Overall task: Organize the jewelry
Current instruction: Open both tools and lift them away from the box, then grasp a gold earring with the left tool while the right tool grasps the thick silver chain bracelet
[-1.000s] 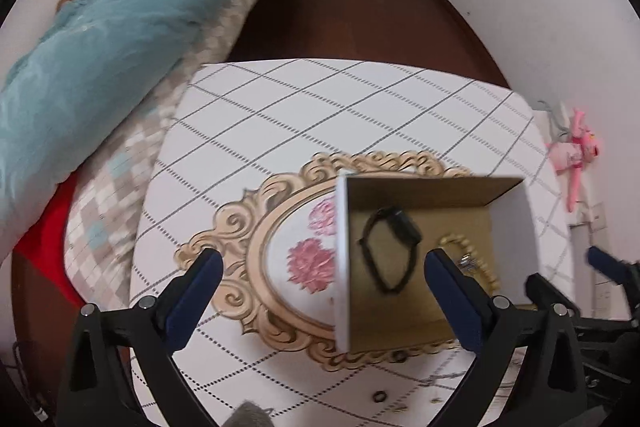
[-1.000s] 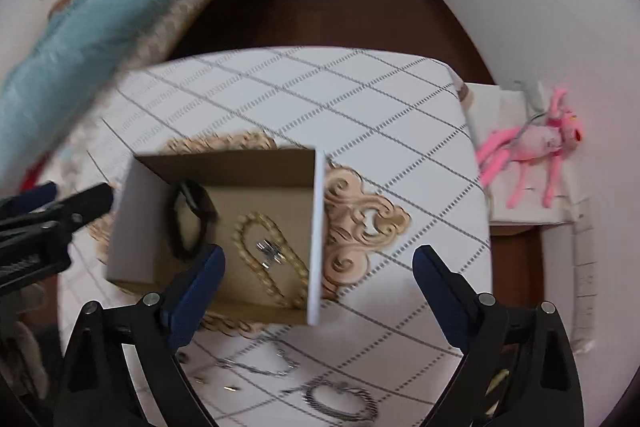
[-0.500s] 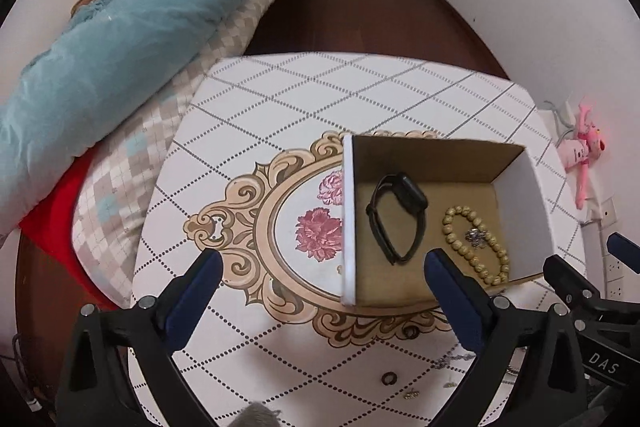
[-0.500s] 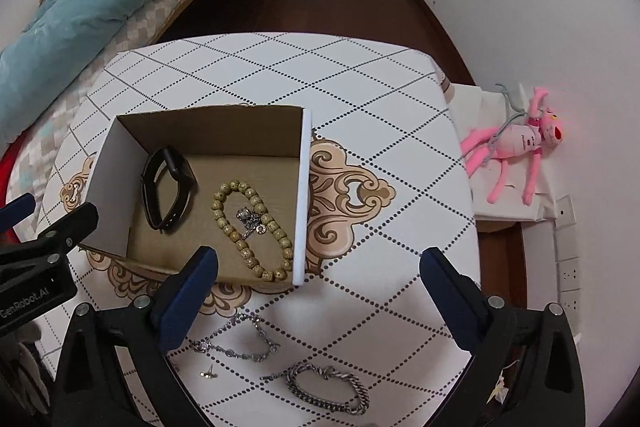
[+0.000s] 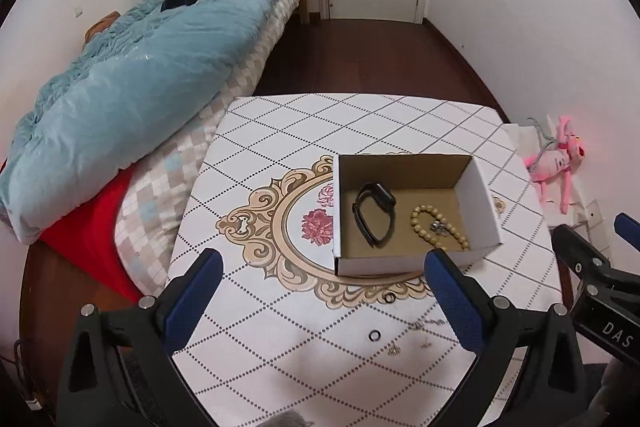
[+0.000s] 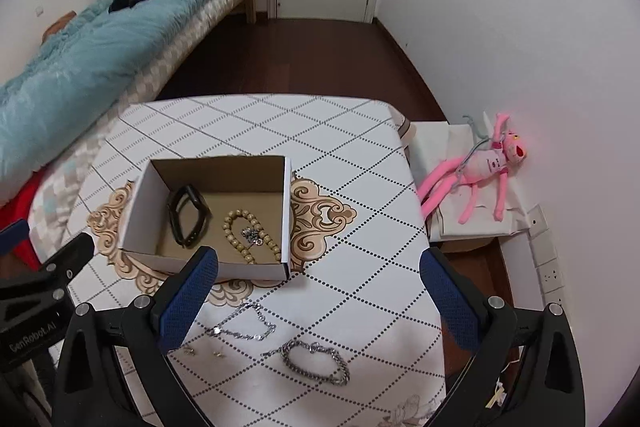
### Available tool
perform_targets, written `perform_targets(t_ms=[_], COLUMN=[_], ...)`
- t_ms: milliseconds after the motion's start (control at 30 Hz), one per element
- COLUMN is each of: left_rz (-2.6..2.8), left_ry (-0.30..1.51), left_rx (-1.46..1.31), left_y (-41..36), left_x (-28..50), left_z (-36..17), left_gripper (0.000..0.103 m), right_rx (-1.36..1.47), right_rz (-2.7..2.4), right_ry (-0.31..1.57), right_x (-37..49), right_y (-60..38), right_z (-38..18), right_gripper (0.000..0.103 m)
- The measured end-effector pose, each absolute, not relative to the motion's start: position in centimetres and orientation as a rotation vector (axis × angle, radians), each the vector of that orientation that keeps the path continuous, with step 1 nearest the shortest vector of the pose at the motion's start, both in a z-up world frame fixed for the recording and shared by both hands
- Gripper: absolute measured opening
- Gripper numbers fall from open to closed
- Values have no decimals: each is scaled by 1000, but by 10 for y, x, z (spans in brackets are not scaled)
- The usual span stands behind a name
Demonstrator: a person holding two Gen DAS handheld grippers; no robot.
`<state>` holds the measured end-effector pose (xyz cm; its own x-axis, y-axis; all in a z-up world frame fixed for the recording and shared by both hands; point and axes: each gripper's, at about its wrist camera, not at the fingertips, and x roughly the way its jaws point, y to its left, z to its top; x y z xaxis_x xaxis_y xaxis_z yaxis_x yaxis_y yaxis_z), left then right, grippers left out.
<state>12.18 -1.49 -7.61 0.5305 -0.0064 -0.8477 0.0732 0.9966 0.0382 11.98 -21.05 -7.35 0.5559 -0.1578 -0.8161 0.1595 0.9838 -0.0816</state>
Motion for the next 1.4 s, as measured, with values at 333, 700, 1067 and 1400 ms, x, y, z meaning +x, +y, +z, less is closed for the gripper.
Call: perform_targets(t_ms=[333,700,1067,1400], left_rz=[-51,-9,-10,-102], left_ry=[969,1040,1251,1287], left_rx=[54,29,110,94], left_y=[-16,-8,-12,-33], left_x=[96,83,75,74], left_z=[-39,-73,-188,-213], left_gripper=[103,103,102,96], right_rx=[23,166,279,169], right_rz=[-201,-213,-283,-273], right_ry=[890,1004,1203,1180], right_x=[83,59,48,53], right_y=[-208,-238,-279,-260], right_z=[-36,-76,-206,-233], right_gripper=[102,102,82,39])
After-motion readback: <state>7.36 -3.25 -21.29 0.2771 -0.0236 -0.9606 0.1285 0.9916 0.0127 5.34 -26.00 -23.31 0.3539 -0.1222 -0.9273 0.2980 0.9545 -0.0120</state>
